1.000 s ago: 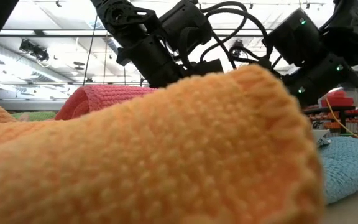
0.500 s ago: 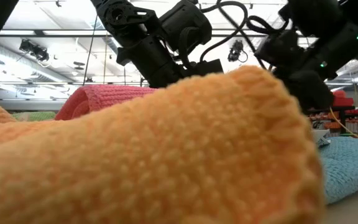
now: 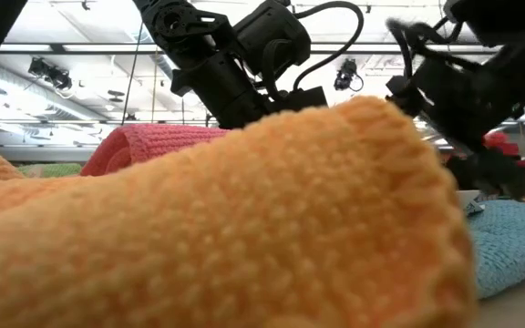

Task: Fold microfiber towels
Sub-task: Stack the top blue towel on top of the pink towel, then fold the pink towel

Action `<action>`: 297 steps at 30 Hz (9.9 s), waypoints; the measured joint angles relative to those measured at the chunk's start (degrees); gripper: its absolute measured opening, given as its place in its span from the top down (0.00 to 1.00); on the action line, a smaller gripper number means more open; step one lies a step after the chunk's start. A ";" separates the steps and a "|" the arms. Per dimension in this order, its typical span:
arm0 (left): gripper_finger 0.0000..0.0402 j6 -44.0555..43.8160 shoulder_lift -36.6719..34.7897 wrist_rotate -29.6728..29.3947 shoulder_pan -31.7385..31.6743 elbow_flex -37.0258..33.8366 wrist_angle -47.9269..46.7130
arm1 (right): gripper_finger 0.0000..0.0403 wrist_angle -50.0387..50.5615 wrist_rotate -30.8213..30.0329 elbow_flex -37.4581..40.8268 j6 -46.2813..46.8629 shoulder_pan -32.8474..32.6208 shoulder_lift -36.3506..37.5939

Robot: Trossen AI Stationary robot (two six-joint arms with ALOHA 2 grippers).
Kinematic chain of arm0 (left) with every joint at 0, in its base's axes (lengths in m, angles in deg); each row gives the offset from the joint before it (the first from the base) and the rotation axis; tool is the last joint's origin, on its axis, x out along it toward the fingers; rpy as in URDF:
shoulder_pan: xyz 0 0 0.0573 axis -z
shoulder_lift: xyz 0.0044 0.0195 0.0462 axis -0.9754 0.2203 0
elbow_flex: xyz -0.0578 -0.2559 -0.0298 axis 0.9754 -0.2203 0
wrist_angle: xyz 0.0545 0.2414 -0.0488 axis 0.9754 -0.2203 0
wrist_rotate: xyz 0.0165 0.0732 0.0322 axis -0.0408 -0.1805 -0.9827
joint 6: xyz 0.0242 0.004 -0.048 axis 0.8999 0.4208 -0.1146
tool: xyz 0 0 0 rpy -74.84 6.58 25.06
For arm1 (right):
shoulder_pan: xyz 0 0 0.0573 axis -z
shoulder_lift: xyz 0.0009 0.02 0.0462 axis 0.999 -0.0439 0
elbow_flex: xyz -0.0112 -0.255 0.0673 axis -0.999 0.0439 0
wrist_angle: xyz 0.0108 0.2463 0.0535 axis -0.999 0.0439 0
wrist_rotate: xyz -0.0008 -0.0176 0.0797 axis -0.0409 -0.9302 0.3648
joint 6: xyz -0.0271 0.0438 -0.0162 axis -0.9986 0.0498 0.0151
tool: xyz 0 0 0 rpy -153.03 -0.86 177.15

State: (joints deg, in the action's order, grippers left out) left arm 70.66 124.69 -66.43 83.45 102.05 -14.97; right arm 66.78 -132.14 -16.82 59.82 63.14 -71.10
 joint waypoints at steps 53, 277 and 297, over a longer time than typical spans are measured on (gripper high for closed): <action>0.52 1.48 -1.09 -0.12 0.00 -0.07 -1.39 | 0.68 -16.11 13.56 -6.59 -35.51 8.31 -14.77; 0.57 6.51 -6.15 29.08 4.39 7.63 -25.69 | 0.32 5.63 15.27 -5.82 41.81 2.58 8.23; 0.65 4.50 -2.60 34.27 4.94 7.56 -16.55 | 0.32 9.86 15.17 -5.85 44.16 1.69 9.12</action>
State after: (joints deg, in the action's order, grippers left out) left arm 75.16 122.09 -32.16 88.39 109.62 -31.52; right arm 76.64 -116.97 -22.67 103.98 64.83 -61.98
